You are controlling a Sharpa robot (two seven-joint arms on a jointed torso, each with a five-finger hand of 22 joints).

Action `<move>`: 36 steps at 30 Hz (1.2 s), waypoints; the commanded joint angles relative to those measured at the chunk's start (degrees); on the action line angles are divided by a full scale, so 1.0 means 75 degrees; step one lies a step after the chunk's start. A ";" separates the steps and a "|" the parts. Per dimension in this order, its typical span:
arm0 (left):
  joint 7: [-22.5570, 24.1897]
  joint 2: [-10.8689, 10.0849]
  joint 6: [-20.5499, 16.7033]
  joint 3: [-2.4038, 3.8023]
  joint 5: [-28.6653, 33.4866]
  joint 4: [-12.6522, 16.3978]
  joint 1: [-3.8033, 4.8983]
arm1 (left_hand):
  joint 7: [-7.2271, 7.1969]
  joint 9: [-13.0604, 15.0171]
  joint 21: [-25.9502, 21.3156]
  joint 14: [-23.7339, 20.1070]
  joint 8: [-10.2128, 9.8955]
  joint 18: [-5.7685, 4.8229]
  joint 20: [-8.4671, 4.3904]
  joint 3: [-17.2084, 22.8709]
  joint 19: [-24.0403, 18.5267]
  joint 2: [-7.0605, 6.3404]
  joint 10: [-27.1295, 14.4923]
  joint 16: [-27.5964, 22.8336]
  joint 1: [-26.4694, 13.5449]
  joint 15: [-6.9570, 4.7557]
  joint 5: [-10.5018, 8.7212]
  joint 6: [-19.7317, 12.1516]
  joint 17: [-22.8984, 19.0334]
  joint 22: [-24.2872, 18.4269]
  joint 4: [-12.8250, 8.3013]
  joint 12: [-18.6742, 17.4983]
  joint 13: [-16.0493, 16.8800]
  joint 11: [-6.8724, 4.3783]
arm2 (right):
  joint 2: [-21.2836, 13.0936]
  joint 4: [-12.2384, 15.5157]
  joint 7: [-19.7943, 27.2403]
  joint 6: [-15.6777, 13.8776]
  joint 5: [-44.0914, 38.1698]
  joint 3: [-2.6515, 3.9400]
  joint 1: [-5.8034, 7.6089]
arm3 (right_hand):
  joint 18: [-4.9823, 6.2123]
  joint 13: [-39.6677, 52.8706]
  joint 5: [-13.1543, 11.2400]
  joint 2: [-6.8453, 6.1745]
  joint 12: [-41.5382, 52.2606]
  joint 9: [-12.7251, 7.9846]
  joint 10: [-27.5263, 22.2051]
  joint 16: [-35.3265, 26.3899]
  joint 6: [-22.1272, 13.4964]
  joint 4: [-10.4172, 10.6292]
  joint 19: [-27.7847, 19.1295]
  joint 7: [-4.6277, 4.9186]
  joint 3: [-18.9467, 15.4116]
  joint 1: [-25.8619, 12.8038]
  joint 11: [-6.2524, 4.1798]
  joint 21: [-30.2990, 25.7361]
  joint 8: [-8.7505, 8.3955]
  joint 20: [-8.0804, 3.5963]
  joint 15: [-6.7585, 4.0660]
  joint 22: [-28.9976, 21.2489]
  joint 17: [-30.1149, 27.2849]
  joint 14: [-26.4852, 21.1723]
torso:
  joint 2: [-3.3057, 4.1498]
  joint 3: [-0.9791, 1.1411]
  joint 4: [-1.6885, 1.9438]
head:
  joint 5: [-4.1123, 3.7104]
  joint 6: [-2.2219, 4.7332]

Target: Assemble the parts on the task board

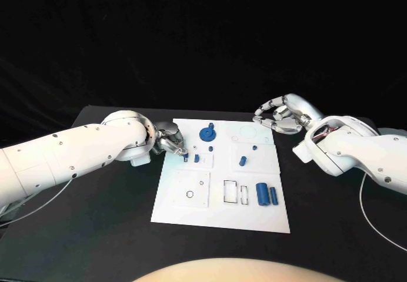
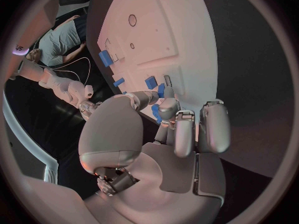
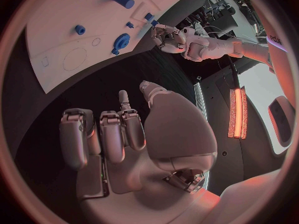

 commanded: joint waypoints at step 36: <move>-0.0321 0.0172 0.0431 -0.0067 -0.0149 -0.0124 -0.0055 | -0.0018 -0.0019 0.0046 0.0749 0.0047 -0.0017 -0.0029 0.1418 0.0037 0.0049 0.0122 -0.0035 -0.0022 -0.0075 0.0088 0.0098 0.1860 0.0014 -0.1362 0.0090 0.0072 -0.0013 | -0.0002 0.0020 0.0049 0.0039 -0.0018 0.0002 -0.0010 | -0.0013 0.1058 0.0037 -0.0003 -0.0024 0.0000 0.0003 -0.0030 0.0030 -0.0002 0.0341 -0.0006 0.0032 -0.0060 -0.0030 -0.0039 0.0031 -0.0067 -0.0042 0.1381 0.1385 0.0657 | -0.0008 0.0000 0.0007 | -0.0012 -0.0051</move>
